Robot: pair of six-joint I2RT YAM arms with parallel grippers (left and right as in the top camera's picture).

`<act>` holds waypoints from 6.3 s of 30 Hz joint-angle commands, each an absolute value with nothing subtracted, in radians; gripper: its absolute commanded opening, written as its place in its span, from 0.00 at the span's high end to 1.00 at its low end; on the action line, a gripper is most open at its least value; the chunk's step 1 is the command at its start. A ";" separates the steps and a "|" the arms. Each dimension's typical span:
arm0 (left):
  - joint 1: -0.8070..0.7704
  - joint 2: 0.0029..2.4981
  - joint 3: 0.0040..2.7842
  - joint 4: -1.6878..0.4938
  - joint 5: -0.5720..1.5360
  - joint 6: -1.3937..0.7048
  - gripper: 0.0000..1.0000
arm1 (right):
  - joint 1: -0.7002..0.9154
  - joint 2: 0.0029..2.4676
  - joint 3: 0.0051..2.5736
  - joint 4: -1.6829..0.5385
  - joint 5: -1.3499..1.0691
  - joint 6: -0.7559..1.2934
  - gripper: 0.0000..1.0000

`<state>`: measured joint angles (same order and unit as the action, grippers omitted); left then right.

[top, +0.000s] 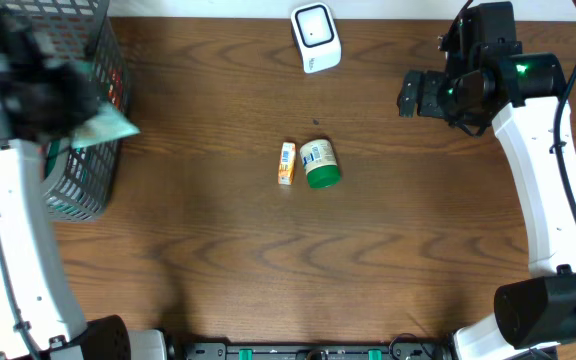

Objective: Scan the item barcode
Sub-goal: 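Carry the light-green packet to the table left of the tissue pack, then lower the light-green packet onto the table and open the left gripper, then retract the left arm back into the grey basket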

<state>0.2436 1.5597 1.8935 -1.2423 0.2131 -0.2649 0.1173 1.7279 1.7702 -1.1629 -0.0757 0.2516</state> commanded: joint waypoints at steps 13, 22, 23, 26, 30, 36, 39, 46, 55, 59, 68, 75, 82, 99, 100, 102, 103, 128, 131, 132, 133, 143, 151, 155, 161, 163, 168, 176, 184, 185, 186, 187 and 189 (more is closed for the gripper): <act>-0.273 1.625 1.298 -0.737 0.107 -0.357 0.78 | 0.118 1.732 1.787 -1.164 -0.080 0.242 0.01; -0.325 1.790 1.262 -0.667 -0.012 -0.361 0.78 | 0.119 1.732 1.787 -1.164 -0.080 0.242 0.01; -0.325 1.808 1.262 -0.664 -0.013 -0.361 0.78 | 0.119 1.732 1.787 -1.164 -0.080 0.242 0.01; -0.325 1.855 1.262 -0.628 -0.013 -0.361 0.51 | 0.118 1.732 1.787 -1.164 -0.080 0.242 0.01; -0.315 1.829 1.303 -0.620 -0.012 -0.360 0.21 | 0.120 1.732 1.787 -1.164 -0.080 0.242 0.01; -0.312 1.742 1.336 -0.636 -0.011 -0.361 0.34 | 0.119 1.732 1.787 -1.164 -0.080 0.242 0.01; -0.314 1.737 1.335 -0.654 -0.011 -0.361 0.81 | 0.120 1.732 1.787 -1.164 -0.080 0.242 0.01; -0.314 1.824 1.313 -0.649 0.008 -0.369 0.92 | 0.119 1.732 1.787 -1.164 -0.080 0.242 0.01; -0.315 1.988 1.313 -0.657 0.019 -0.373 0.91 | 0.120 1.732 1.787 -1.164 -0.080 0.242 0.01; -0.315 2.056 1.313 -0.680 0.017 -0.359 0.88 | 0.120 1.732 1.787 -1.164 -0.080 0.242 0.01; -0.290 1.888 1.361 -0.697 0.018 -0.350 0.47 | 0.120 1.732 1.787 -1.164 -0.080 0.242 0.01; -0.291 1.781 1.361 -0.662 0.017 -0.351 0.47 | 0.120 1.732 1.787 -1.164 -0.080 0.242 0.01; -0.292 1.847 1.329 -0.592 0.018 -0.372 0.92 | 0.119 1.732 1.787 -1.164 -0.080 0.242 0.01; -0.293 1.967 1.369 -0.567 0.017 -0.259 0.45 | 0.120 1.732 1.787 -1.164 -0.080 0.242 0.01; -0.293 1.938 1.374 -0.567 0.018 -0.258 0.43 | 0.119 1.732 1.787 -1.164 -0.080 0.242 0.01; -0.293 1.878 1.374 -0.566 0.018 -0.259 0.39 | 0.119 1.732 1.787 -1.164 -0.080 0.242 0.01; -0.293 1.846 1.374 -0.567 0.018 -0.261 0.38 | 0.120 1.732 1.787 -1.164 -0.080 0.242 0.01; -0.329 1.903 1.186 -0.628 0.131 -0.425 0.92 | 0.119 1.732 1.787 -1.164 -0.080 0.242 0.01; -0.329 1.920 1.186 -0.643 0.131 -0.425 0.92 | 0.120 1.732 1.787 -1.164 -0.080 0.242 0.01; -0.329 1.921 1.185 -0.647 0.131 -0.424 0.91 | 0.120 1.732 1.787 -1.164 -0.080 0.242 0.01; -0.329 1.921 1.185 -0.652 0.131 -0.424 0.90 | 0.120 1.732 1.787 -1.164 -0.080 0.242 0.01; -0.314 1.815 1.263 -0.710 0.131 -0.307 0.47 | 0.119 1.732 1.787 -1.164 -0.080 0.242 0.01; -0.250 1.593 1.460 -0.813 0.072 -0.262 0.40 | 0.120 1.732 1.787 -1.164 -0.080 0.242 0.01; -0.154 1.540 1.691 -0.955 -0.052 -0.199 0.34 | 0.119 1.732 1.787 -1.164 -0.080 0.242 0.01; 0.068 1.533 1.865 -0.958 -0.242 -0.168 0.14 | 0.120 1.732 1.787 -1.164 -0.080 0.242 0.01; 0.149 1.544 1.864 -0.935 -0.258 -0.165 0.11 | 0.119 1.732 1.787 -1.164 -0.080 0.242 0.01; 0.321 1.611 1.851 -0.934 -0.255 -0.163 0.09 | 0.119 1.732 1.787 -1.164 -0.080 0.242 0.01; 0.482 1.822 1.835 -0.930 -0.255 -0.023 0.07 | 0.120 1.732 1.787 -1.164 -0.080 0.242 0.01; 0.545 2.030 1.835 -0.933 -0.108 0.068 0.06 | 0.120 1.732 1.787 -1.164 -0.080 0.242 0.01; 0.547 2.052 1.835 -0.932 -0.083 0.093 0.07 | 0.120 1.732 1.787 -1.164 -0.080 0.242 0.01; 0.547 2.068 1.835 -0.929 -0.064 0.113 0.07 | 0.120 1.732 1.787 -1.164 -0.080 0.242 0.01; 0.547 2.088 1.835 -0.926 -0.041 0.140 0.06 | 0.120 1.732 1.787 -1.164 -0.080 0.242 0.01; 0.546 2.114 1.835 -0.919 -0.030 0.165 0.06 | 0.120 1.732 1.787 -1.164 -0.080 0.242 0.01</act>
